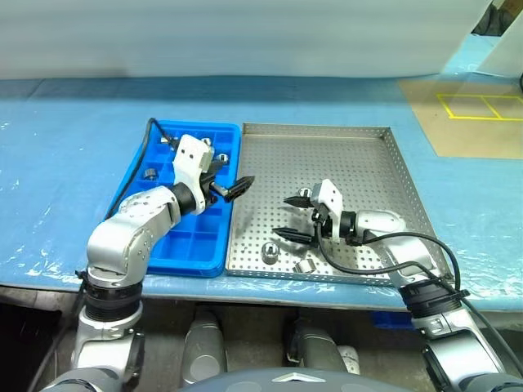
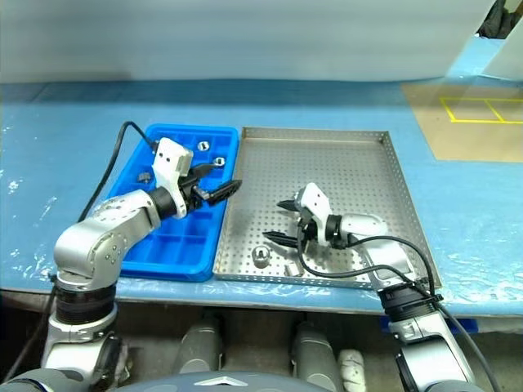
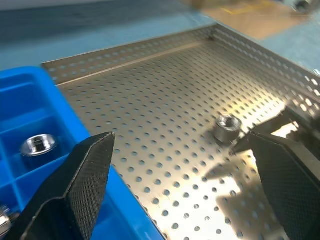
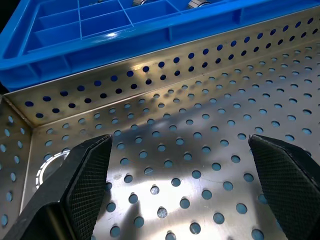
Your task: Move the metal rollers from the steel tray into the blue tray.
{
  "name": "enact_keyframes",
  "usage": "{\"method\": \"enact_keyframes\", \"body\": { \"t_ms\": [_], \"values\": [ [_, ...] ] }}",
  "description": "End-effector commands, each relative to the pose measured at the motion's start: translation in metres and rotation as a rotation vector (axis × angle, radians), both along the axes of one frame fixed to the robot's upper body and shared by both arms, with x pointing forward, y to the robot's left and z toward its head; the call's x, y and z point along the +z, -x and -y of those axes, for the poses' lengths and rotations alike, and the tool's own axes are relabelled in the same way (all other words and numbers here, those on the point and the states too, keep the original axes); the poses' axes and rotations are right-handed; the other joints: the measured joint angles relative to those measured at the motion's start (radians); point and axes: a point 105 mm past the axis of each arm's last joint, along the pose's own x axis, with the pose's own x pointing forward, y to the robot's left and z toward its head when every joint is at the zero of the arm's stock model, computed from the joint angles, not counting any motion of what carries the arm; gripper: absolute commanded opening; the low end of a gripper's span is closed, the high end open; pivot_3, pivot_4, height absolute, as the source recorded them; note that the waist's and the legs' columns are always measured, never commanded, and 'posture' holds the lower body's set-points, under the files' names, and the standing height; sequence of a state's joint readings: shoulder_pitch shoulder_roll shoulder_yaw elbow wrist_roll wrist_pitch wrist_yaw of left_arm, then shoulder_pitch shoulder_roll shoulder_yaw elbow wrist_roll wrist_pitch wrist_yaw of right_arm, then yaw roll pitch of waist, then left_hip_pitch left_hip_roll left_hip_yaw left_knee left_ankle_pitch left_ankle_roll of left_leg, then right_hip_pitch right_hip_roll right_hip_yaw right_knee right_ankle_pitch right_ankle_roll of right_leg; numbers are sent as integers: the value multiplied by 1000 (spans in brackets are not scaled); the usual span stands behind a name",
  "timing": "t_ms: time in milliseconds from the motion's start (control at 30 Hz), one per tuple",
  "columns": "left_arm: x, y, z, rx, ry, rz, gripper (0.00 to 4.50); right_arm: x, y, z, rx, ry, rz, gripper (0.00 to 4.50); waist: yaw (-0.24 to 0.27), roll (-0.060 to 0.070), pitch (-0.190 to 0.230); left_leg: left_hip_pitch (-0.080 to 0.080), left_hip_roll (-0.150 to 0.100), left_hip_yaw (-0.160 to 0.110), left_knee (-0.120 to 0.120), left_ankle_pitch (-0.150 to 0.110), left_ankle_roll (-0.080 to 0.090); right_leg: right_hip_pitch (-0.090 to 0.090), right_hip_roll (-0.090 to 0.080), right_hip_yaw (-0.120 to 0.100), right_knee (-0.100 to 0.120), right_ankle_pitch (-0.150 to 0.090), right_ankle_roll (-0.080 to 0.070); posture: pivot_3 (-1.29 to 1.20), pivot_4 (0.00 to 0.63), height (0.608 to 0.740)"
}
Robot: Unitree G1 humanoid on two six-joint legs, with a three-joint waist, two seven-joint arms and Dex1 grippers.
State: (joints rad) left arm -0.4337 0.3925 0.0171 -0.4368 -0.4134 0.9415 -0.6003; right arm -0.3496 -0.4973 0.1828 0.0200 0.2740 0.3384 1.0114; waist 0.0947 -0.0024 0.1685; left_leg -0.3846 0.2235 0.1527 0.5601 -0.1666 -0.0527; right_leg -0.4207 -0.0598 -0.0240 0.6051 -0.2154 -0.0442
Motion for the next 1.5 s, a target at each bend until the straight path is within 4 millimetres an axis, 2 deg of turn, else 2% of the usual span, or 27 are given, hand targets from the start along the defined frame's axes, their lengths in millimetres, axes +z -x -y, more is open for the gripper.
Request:
{"method": "enact_keyframes", "body": {
  "t_ms": [33, 233, 333, 500, 967, 1233, 1500],
  "values": [
    [7, 13, 16, -182, -37, 50, 4487, 16, 5, 5, 21, -23, 24, 4500, 0, 0, 0, 0, 0, 0, 0, 0, 0, 0, 0, 0, 0, 0, 0, 11, 150, 740],
    [-7, 27, 29, -429, -194, 74, 4487, 22, 13, 15, 46, 5, 1, 4500, -2, 0, 0, 1, 0, 1, 0, 1, -1, 0, 0, 1, 1, 0, 0, -4, 150, 740],
    [-9, 30, 35, -525, -220, 78, 4487, 25, 20, 20, 69, 26, -10, 4500, -2, 1, 0, 1, 0, 1, 0, 1, -1, 0, 0, 1, 1, 0, 0, -31, 150, 740],
    [-20, 26, 36, -603, -307, 115, 4487, 28, 29, 26, 93, 66, -3, 4500, -6, 1, 0, 2, 0, 1, 0, 2, -3, 0, 0, 2, 1, 0, 0, -61, 150, 740],
    [-44, 33, 53, -901, -468, 195, 4487, 30, 53, 35, 133, 110, -26, 4500, -29, 2, -1, 3, 0, 2, 1, 1, -2, 1, 0, 2, 2, 0, 0, -134, 150, 740],
    [-60, 32, 48, -975, -559, 155, 4487, 32, 54, 40, 118, 121, -19, 4500, -30, 2, -1, 5, 0, 2, 1, 1, -2, 3, 0, 3, 3, 0, 0, -157, 150, 740],
    [-71, 27, 51, -989, -611, 129, 4487, 30, 56, 37, 115, 108, -33, 4500, -29, 2, -1, 5, 0, 2, 1, 1, -1, 3, 0, 3, 3, 0, 0, -155, 150, 740]
  ]
}}
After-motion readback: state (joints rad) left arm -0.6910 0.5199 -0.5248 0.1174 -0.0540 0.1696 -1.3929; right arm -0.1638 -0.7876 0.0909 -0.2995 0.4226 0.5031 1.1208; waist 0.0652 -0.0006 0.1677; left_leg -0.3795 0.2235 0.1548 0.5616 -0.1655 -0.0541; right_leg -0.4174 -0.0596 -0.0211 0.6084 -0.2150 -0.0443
